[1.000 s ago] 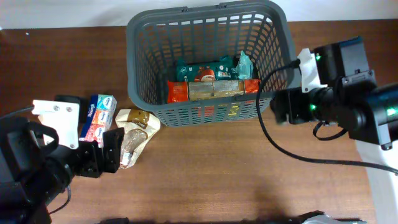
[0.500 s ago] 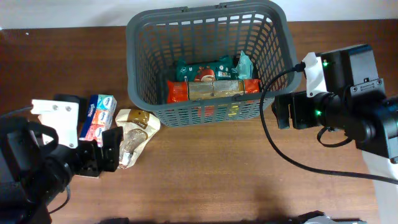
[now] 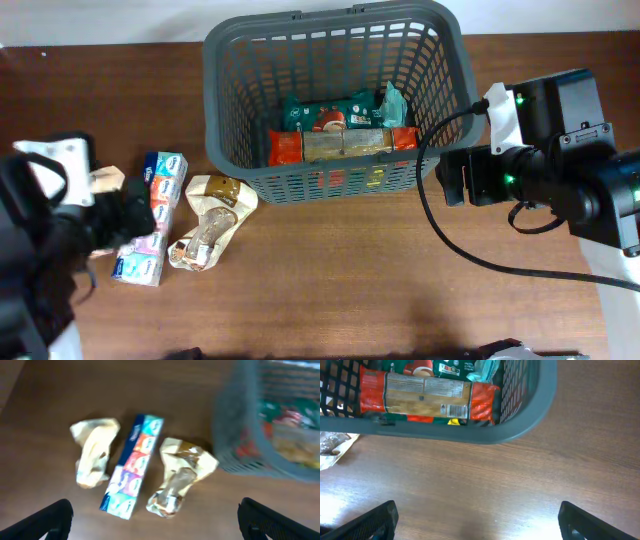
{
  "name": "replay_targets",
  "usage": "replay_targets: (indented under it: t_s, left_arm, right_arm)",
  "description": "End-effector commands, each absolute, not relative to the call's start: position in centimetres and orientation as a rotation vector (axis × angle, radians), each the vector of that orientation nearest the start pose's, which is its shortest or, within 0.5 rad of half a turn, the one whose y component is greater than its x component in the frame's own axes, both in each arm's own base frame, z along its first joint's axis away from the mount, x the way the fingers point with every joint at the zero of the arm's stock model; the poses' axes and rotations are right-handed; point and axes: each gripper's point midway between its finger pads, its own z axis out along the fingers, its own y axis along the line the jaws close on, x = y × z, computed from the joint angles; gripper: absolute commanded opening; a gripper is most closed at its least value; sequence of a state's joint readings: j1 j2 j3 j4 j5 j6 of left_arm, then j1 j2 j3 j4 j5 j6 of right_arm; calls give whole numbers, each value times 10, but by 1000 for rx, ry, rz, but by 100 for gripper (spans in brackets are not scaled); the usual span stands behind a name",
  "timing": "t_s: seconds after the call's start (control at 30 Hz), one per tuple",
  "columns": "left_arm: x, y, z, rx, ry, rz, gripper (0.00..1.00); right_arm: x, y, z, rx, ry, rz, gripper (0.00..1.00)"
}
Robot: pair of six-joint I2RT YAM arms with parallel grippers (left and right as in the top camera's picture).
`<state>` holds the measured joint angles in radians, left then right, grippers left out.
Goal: Pack container
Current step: 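Move the left gripper down to the leftmost crumpled paper bag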
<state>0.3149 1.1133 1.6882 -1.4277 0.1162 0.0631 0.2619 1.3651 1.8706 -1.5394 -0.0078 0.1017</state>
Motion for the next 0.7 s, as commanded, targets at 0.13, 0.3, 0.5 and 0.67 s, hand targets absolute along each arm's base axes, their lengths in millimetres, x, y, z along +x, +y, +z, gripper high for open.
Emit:
replay_targets:
  t_s: [0.13,0.3,0.5,0.67]
  left_arm:
    - [259,104,317,-469,2427,2,99]
    - [272,144,278,-574,2479,21,99]
    - [284,180,231,-636,2566,87,99]
    - [297,200,198,-620,2633,137,99]
  right_arm:
    - [270,71,330,-207,2607,123,99]
    - [270,71,330,-207,2607,123,99]
    - [270,71,330,-207,2607,123,99]
    - [270,71,330,-207,2607,123,99]
